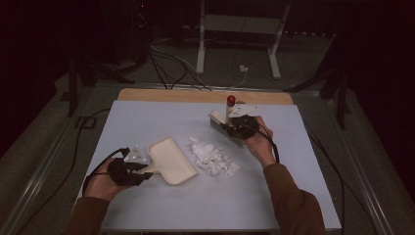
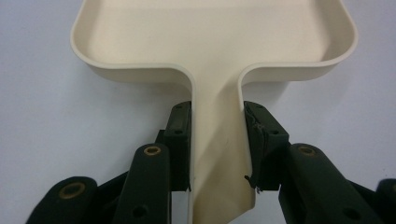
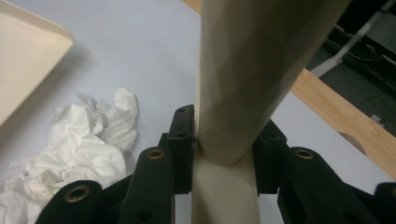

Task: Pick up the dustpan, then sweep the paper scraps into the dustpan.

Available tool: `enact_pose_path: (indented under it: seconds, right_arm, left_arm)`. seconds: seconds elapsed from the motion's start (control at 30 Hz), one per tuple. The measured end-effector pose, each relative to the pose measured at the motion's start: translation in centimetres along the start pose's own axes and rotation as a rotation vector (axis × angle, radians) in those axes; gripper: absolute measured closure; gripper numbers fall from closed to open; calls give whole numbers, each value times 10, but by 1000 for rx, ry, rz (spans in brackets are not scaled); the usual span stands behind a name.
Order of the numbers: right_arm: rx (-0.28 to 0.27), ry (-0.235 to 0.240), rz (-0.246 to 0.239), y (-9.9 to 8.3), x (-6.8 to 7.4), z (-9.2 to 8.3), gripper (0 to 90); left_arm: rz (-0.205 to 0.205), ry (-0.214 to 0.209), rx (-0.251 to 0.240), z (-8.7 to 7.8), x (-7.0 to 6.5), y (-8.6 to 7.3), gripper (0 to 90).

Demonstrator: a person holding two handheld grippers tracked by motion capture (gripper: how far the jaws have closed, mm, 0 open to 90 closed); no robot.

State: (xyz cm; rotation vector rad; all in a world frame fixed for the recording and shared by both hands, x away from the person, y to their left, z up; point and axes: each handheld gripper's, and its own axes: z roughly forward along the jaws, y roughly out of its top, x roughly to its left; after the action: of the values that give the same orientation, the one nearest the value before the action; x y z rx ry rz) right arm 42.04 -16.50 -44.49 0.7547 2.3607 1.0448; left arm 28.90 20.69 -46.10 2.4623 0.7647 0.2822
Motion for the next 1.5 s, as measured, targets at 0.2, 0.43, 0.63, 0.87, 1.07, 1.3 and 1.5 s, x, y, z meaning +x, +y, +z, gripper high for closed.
enact_pose_path:
  seconds: [0.2,0.43,0.63,0.87,1.07,1.3,1.5]
  right_arm:
    - [4,17,-14,2,3,8,668]
    - [-1,39,-37,7,6,16,668]
    - [-48,88,-64,14,12,21,667]
    - [-23,123,-124,16,23,31,668]
    - [12,216,-199,11,32,35,668]
    - [18,310,-268,9,38,26,668]
    - [15,372,-307,5,40,18,668]
  left_arm:
    - [10,-9,11,3,-1,1,665]
    - [17,-25,18,6,-2,2,664]
    - [18,-32,17,8,-3,3,665]
    - [26,-39,27,11,-4,4,664]
    - [24,-45,32,14,-3,5,665]
    - [27,-63,41,18,-2,7,664]
    - [32,-69,42,21,-2,11,664]
